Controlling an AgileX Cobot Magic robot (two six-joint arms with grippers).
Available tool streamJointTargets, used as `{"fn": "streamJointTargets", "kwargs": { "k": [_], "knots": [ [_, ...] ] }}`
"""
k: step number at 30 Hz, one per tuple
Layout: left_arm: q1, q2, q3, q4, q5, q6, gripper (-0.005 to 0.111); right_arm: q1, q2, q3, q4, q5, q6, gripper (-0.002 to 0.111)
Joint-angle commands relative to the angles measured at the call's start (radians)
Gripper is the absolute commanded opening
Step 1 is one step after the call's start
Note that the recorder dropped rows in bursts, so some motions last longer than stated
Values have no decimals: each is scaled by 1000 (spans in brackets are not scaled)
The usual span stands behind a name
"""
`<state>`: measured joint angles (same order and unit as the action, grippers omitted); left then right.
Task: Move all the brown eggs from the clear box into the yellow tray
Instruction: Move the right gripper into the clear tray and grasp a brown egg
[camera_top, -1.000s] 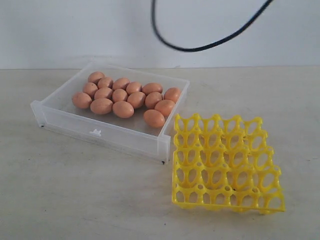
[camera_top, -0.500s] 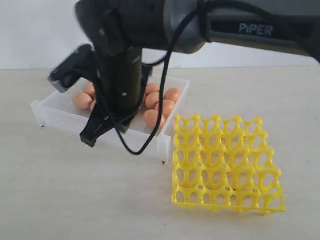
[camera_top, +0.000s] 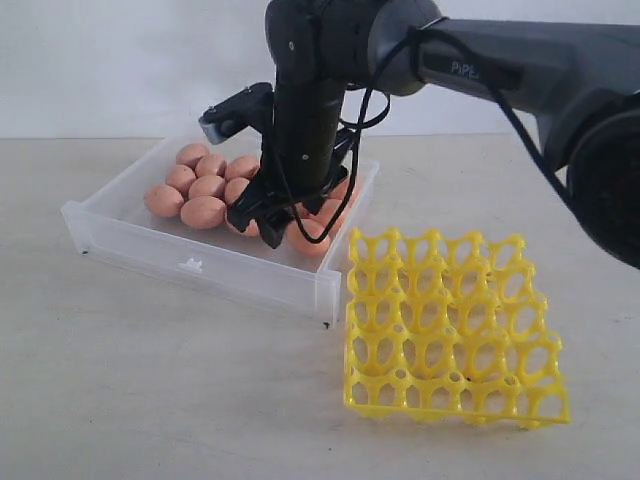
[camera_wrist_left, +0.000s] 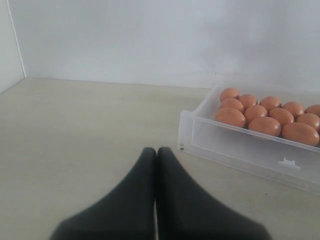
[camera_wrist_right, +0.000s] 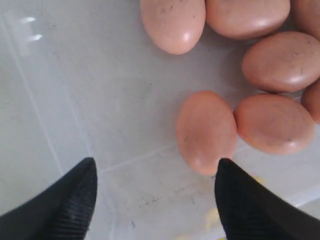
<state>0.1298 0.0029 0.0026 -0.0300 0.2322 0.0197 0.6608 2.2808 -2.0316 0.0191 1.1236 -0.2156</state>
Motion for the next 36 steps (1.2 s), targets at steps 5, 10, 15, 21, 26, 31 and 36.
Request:
{"fn": "streamJointTargets", "kwargs": {
  "k": [5,10,15,21,26,31,36],
  "knots": [
    [-4,-3,-3,-5,0,1,-4,-6,91,-5,-103,-77,10,63],
    [-5,-3,-3,-5,0,1,-4,-6,126,-5,-103,-145,38,60],
    [-5,-3,-3,-5,0,1,-4,-6,128,-5,-103,-154,79,16],
    [-5,-3,-3,-5,0,1,-4,-6,99,-5,-103,-176,75,0],
    [-5,-3,-3,-5,0,1,-4,-4,69,-5,-103,-190,74,0],
    [-5,-3,-3,-5,0,1,-4,-4,45,-5,-103,-127,74,0],
    [-5,-3,-3,-5,0,1,-4,-4,33,-5,-101,-85,48,0]
  ]
}}
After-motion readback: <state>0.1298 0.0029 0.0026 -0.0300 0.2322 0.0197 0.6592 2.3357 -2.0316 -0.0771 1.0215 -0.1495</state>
